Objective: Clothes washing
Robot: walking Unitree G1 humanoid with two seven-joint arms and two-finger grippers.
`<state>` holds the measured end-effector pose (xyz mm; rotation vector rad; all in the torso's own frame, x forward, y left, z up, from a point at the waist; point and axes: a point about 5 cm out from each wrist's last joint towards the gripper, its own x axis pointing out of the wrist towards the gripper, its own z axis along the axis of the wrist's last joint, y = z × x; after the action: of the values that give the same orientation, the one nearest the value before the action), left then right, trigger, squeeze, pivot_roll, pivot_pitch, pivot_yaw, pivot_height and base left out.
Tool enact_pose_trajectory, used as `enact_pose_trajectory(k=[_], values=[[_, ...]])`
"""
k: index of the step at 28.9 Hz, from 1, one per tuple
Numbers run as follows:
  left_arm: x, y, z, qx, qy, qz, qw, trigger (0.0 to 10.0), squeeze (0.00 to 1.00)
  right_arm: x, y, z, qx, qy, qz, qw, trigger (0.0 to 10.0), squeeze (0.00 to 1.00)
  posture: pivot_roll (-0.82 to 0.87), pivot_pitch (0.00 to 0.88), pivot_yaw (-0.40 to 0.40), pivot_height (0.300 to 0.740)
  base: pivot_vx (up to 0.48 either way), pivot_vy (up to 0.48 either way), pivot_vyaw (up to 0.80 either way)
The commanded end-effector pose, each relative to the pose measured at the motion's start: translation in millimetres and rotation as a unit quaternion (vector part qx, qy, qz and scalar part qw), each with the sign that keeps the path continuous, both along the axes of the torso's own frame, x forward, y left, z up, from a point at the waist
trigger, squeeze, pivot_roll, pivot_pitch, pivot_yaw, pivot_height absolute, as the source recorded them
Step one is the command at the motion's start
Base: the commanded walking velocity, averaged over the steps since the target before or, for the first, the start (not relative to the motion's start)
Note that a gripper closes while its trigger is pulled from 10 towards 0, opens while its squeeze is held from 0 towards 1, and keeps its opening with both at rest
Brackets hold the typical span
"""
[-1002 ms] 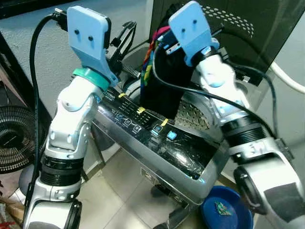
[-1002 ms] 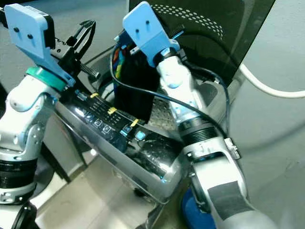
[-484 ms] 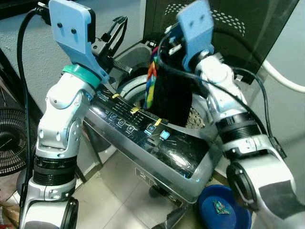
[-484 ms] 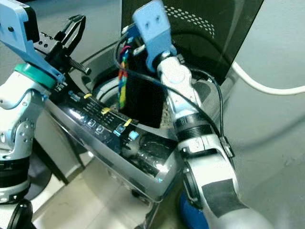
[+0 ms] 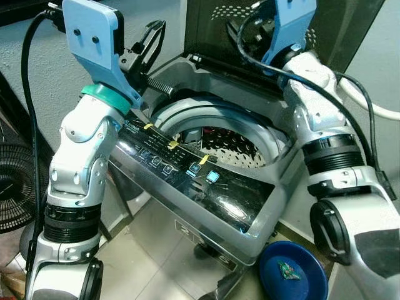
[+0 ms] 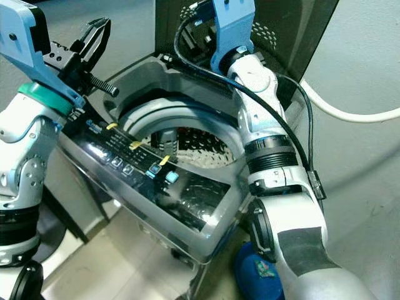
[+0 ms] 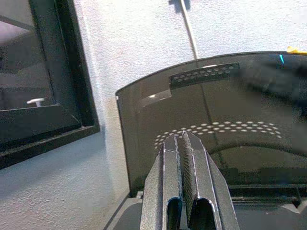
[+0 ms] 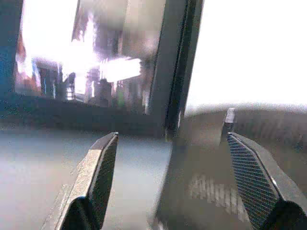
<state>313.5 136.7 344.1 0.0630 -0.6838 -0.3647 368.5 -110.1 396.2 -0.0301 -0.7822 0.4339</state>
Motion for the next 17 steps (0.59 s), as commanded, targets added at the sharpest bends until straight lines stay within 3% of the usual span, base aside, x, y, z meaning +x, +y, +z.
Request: enact_pose_trajectory(k=[1, 2, 3, 4, 5, 10, 12, 15, 17], values=[[1.6, 5.3, 2.3, -0.007, 0.000, 0.014, 1.000, 10.0, 0.00, -7.0, -13.7, 10.3, 0.065, -0.028, 0.006, 0.998, 10.0, 0.00, 0.02, 0.000, 0.021, 0.740, 0.000, 0.000, 0.00], [1.6, 5.3, 2.3, -0.007, 0.000, 0.014, 1.000, 10.0, 0.00, -7.0, -13.7, 10.3, 0.065, -0.028, 0.006, 0.998, 10.0, 0.00, 0.02, 0.000, 0.021, 0.740, 0.000, 0.000, 0.00], [2.1, 8.3, 3.4, -0.005, -0.003, 0.023, 1.000, 10.0, 0.00, -9.7, -25.8, 12.9, 0.105, -0.040, -0.010, 0.994, 10.0, 0.00, 0.02, 0.000, 0.022, 0.740, 0.000, 0.000, 0.00], [2.1, 8.3, 3.4, -0.005, -0.003, 0.023, 1.000, 10.0, 0.00, -9.7, -25.8, 12.9, 0.105, -0.040, -0.010, 0.994, 10.0, 0.00, 0.02, 0.000, 0.022, 0.740, 0.000, 0.000, 0.00], [2.6, 10.8, 4.3, -0.001, -0.007, 0.033, 0.999, 10.0, 0.00, -11.2, -35.9, 12.8, 0.125, -0.048, -0.033, 0.990, 10.0, 0.00, 0.02, 0.000, 0.023, 0.740, 0.000, 0.000, 0.00], [4.8, 21.6, 1.0, 0.009, -0.009, 0.064, 0.998, 10.0, 0.00, -20.0, -58.2, -15.1, 0.110, -0.056, -0.117, 0.985, 10.0, 0.00, 0.02, 0.000, 0.036, 0.740, 0.000, 0.000, 0.00], [4.8, 21.6, 1.0, 0.009, -0.009, 0.064, 0.998, 10.0, 0.00, -20.0, -58.2, -15.1, 0.110, -0.056, -0.117, 0.985, 10.0, 0.00, 0.02, 0.000, 0.036, 0.740, 0.000, 0.000, 0.00], [10.6, 34.1, 2.2, -0.013, -0.005, 0.093, 0.996, 10.0, 0.00, -23.1, -53.0, -58.5, 0.101, -0.008, -0.123, 0.987, 10.0, 0.00, 0.02, 0.000, 0.044, 0.740, 0.000, 0.000, 0.00], [14.2, 38.7, 1.4, -0.031, 0.000, 0.103, 0.994, 10.0, 0.00, -26.1, -45.3, -65.5, 0.105, -0.002, -0.115, 0.988, 10.0, 0.00, 0.01, 0.000, 0.049, 0.740, 0.000, 0.000, 0.00]])
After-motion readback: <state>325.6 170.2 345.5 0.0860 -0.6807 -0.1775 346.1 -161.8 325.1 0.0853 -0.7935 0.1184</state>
